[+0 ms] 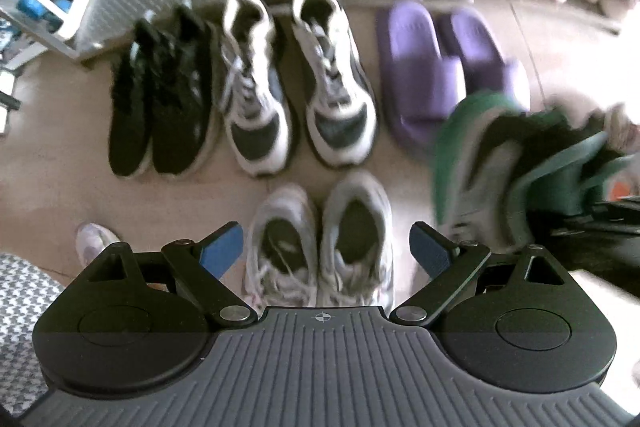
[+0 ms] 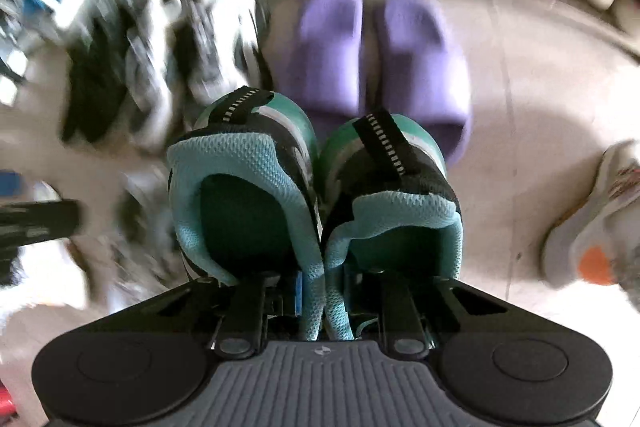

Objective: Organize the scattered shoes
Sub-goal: 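Lift the teal sneaker pair with the right gripper toward the metal rack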

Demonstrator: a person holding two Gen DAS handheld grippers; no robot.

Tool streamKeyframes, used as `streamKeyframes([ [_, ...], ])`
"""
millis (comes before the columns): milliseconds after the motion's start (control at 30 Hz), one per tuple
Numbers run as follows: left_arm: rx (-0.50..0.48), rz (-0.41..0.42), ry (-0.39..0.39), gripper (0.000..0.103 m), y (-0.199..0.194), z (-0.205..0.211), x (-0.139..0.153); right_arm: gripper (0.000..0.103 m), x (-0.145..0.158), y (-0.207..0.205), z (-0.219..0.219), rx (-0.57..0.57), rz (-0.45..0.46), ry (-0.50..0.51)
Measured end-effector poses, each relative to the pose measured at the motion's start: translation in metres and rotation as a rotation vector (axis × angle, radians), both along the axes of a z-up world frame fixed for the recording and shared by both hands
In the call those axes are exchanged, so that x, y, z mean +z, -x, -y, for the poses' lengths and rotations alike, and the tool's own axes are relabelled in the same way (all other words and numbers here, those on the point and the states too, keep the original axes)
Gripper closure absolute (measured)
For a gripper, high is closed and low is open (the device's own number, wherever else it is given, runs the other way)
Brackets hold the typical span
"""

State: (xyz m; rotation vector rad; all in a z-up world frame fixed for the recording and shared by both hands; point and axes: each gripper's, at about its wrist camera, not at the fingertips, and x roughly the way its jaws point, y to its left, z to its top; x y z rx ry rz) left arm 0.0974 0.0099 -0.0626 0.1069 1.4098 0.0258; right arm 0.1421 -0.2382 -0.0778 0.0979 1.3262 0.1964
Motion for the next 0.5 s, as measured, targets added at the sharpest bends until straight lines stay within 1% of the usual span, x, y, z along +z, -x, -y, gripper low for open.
streamKeyframes([
  [33,0.003,0.012,0.006,0.009,-0.001,-0.001,0.003,0.085,0.028,-0.006,0.012,-0.031,0.054,-0.020],
  [100,0.006,0.026,0.019,0.009,-0.004,-0.001,0.005,0.085,0.054,-0.011,0.026,-0.074,0.112,-0.033],
  [167,0.002,0.022,0.027,0.009,-0.005,0.001,0.003,0.085,0.094,-0.031,0.051,-0.125,0.201,-0.022],
  [200,-0.001,0.017,0.028,0.009,-0.005,0.001,0.002,0.085,0.098,-0.040,0.053,-0.135,0.220,-0.013],
  [233,-0.007,0.010,0.029,0.009,-0.005,0.003,0.000,0.085,0.117,-0.060,0.064,-0.153,0.262,0.013],
  [267,-0.015,0.001,0.028,0.009,-0.006,0.006,-0.003,0.085,0.128,-0.078,0.069,-0.162,0.292,0.042],
  [300,-0.023,-0.009,0.027,0.009,-0.008,0.009,-0.006,0.084,0.141,-0.086,0.074,-0.166,0.307,0.058],
  [333,-0.026,-0.014,0.025,0.009,-0.009,0.010,-0.008,0.084,0.157,-0.116,0.080,-0.180,0.346,0.096],
  [400,-0.035,-0.025,0.020,0.009,-0.012,0.014,-0.012,0.084,0.172,-0.147,0.082,-0.181,0.394,0.142],
  [467,-0.050,-0.031,0.015,0.009,-0.016,0.017,-0.014,0.083,0.187,-0.200,0.084,-0.191,0.492,0.213],
  [500,-0.060,-0.031,0.011,0.009,-0.017,0.019,-0.015,0.080,0.186,-0.211,0.083,-0.189,0.514,0.229],
])
